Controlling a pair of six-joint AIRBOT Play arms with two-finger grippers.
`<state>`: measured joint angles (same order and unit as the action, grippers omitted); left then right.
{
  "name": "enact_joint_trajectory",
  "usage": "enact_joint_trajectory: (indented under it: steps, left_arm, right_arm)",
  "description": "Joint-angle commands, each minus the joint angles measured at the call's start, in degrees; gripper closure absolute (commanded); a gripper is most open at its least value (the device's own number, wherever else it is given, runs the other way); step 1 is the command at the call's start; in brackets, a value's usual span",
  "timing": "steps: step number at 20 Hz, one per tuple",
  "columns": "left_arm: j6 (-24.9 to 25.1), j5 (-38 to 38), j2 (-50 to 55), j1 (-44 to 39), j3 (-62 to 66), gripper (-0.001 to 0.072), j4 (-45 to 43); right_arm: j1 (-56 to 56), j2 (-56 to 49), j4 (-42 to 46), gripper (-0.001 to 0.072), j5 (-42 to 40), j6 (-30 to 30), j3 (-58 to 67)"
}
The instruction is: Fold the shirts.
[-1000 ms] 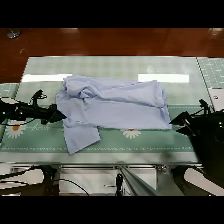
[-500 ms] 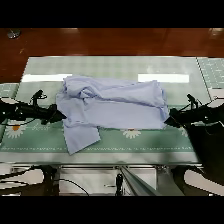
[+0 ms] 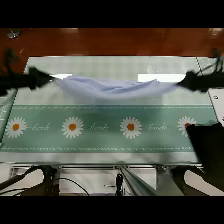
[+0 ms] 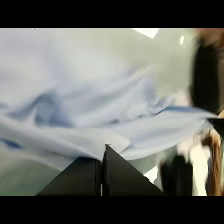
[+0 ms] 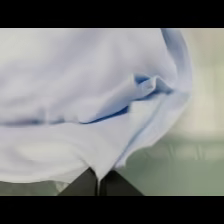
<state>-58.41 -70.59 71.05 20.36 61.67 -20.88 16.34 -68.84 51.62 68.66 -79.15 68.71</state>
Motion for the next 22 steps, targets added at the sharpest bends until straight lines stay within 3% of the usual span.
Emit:
enact_joint_trajectory:
  steps: [1, 6, 10, 13, 18, 22]
  left_arm:
    - [1.07, 6.51, -8.02, 0.42, 19.50, 0.0689, 9.70]
    - [-9.09, 8.70, -20.06, 3.98, 41.79, 0.0689, -12.26]
    - [-14.80, 8.04, -33.07, 5.75, 44.11, 0.0688, -32.59]
    - [-17.59, 7.23, -40.68, 1.16, 44.11, 0.0689, -44.96]
    - [-21.22, 1.49, -44.24, -11.13, 42.97, 0.0689, -56.63]
    - [-23.76, -1.68, -43.80, -12.39, 31.50, 0.0689, -59.69]
  right_arm:
    - [-0.02, 3.96, 1.90, 0.0694, 0.74, -3.82, 23.56]
    - [-0.02, 18.99, 5.35, 0.0694, -0.81, -5.35, 34.86]
    - [-0.02, 31.58, 11.45, 0.0694, 0.48, -7.67, 34.86]
    - [-0.02, 38.60, 19.50, 0.0694, 4.20, -10.86, 34.86]
    - [-0.02, 42.45, 25.92, 0.0694, 16.24, -12.79, 34.84]
    - [-0.02, 39.60, 24.11, 0.0694, 23.43, -12.68, 33.48]
